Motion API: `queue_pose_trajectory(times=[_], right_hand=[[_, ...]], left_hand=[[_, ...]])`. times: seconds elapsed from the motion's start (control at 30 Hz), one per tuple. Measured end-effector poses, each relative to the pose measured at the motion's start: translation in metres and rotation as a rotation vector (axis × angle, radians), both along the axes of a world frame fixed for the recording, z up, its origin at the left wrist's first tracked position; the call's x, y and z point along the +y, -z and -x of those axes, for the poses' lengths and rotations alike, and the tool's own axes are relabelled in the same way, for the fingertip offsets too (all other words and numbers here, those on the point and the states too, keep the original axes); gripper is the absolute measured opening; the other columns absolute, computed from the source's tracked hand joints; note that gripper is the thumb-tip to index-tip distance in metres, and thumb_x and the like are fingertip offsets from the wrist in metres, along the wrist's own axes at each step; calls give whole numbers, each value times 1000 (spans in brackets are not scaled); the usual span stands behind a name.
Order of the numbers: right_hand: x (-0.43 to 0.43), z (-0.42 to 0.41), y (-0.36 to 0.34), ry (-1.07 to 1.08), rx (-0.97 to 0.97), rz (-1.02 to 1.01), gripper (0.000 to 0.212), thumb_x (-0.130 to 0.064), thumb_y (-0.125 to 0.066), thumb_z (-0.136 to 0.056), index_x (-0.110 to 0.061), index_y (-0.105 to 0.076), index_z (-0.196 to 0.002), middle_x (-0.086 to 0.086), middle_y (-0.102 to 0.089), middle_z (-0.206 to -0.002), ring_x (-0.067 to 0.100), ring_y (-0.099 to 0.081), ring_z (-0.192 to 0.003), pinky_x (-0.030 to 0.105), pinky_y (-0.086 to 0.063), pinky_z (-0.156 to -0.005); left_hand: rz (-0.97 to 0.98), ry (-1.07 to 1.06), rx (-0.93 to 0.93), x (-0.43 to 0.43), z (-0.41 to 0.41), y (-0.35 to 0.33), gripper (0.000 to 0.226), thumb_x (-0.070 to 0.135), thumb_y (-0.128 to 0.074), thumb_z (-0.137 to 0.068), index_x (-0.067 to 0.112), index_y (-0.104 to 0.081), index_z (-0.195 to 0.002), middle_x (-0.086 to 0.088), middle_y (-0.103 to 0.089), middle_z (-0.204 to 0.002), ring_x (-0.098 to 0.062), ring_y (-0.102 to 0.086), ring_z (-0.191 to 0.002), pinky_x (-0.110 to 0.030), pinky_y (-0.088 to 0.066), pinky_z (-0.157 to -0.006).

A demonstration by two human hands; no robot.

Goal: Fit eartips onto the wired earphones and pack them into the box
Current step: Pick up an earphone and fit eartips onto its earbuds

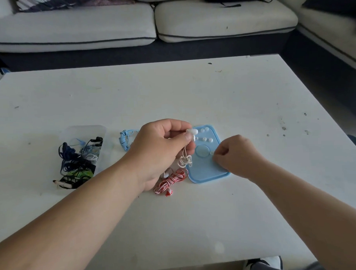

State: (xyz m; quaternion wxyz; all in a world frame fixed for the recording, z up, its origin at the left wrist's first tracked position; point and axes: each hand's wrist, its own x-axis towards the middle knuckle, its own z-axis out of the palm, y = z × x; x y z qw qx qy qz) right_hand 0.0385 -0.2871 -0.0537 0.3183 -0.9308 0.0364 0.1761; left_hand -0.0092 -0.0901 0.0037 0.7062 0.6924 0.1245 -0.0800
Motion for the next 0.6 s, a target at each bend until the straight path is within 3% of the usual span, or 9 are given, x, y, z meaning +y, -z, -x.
queue_pose_trajectory(times=[0.13,0.23,0.43,0.5,0.6], right_hand=[[2,-3,5,-21,-21,72,20,-6,-59,-82,-19,-72,-73,4,-73,-82,26,-69,-74,23,-48,-53],[2,-3,4,1,-24,65,14,-6,-66,-79,-18,-73,-79,1,-71,-84,25,-69,-76,26,-52,-59],[5,1,-4,-24,0,84,15,-3,-65,-79,-11,-76,-74,9,-74,-74,21,-60,-60,23,-46,-52],[8,3,-18,65,13,-122,6,-3,-73,-82,-7,-76,-78,15,-75,-75,19,-64,-55,22,-51,-52],[15,10,-44,222,92,-649,5,0,-79,-84,3,-76,-88,22,-76,-81,25,-73,-65,28,-63,-66]], left_hand=[[37,6,5,1,1,0,17,-1,-69,-94,8,-72,-109,-10,-76,-85,-20,-76,-77,-25,-61,-71],[40,2,3,2,0,0,17,-1,-70,-94,9,-72,-108,-9,-77,-85,-22,-76,-78,-30,-64,-78],[68,-14,2,5,0,-1,20,-5,-71,-92,8,-73,-107,-4,-77,-85,-23,-78,-81,-38,-64,-86],[73,-15,1,6,0,-2,21,-5,-72,-91,7,-73,-108,-6,-77,-88,-23,-78,-82,-37,-64,-86],[78,-25,-2,6,-1,-4,23,-6,-72,-90,6,-73,-109,-9,-77,-91,-22,-78,-82,-29,-63,-78]])
